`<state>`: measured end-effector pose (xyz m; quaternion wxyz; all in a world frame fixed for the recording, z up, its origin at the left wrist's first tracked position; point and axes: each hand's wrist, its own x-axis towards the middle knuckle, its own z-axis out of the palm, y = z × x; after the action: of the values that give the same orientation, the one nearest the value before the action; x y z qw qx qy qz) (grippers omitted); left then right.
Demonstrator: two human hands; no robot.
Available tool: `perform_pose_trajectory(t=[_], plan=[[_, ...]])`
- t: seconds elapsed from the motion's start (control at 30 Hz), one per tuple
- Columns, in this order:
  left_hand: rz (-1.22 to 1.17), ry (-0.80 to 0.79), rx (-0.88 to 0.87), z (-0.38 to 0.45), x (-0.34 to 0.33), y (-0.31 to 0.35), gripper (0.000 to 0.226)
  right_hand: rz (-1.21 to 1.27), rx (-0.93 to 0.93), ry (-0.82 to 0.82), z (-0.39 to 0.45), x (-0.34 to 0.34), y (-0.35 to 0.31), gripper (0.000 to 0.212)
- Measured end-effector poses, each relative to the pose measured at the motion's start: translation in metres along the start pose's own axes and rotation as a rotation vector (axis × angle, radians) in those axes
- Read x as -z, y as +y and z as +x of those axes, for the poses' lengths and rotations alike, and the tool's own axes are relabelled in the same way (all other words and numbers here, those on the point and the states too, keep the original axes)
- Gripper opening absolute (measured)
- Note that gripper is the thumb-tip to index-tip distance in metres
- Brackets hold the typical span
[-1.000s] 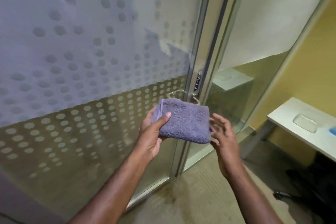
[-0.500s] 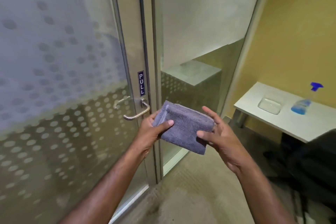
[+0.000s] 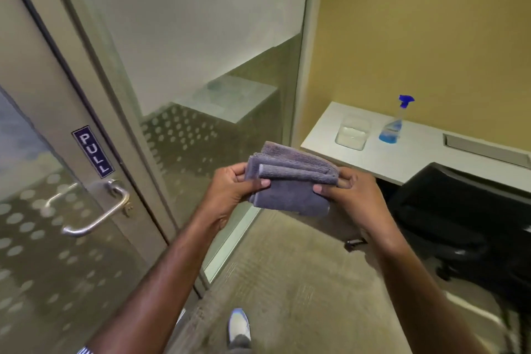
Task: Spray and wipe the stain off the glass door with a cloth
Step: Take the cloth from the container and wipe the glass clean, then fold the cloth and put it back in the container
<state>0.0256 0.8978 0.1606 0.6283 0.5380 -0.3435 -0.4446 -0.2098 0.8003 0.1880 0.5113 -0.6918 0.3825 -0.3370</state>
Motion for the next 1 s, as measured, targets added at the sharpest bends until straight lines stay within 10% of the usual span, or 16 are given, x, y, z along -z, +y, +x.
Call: perform_pose_trajectory(t=[0.23, 1.0], plan=[[-0.042, 0.021, 0.025, 0.109, -0.042, -0.020, 0.021, 0.006, -0.174, 0.206, 0.081, 0.032, 0.029, 0.011], [0.313, -0.388, 0.238, 0.526, -0.142, -0.037, 0.005, 0.147, -0.371, 0.518, 0.395, 0.168, 0.126, 0.013]])
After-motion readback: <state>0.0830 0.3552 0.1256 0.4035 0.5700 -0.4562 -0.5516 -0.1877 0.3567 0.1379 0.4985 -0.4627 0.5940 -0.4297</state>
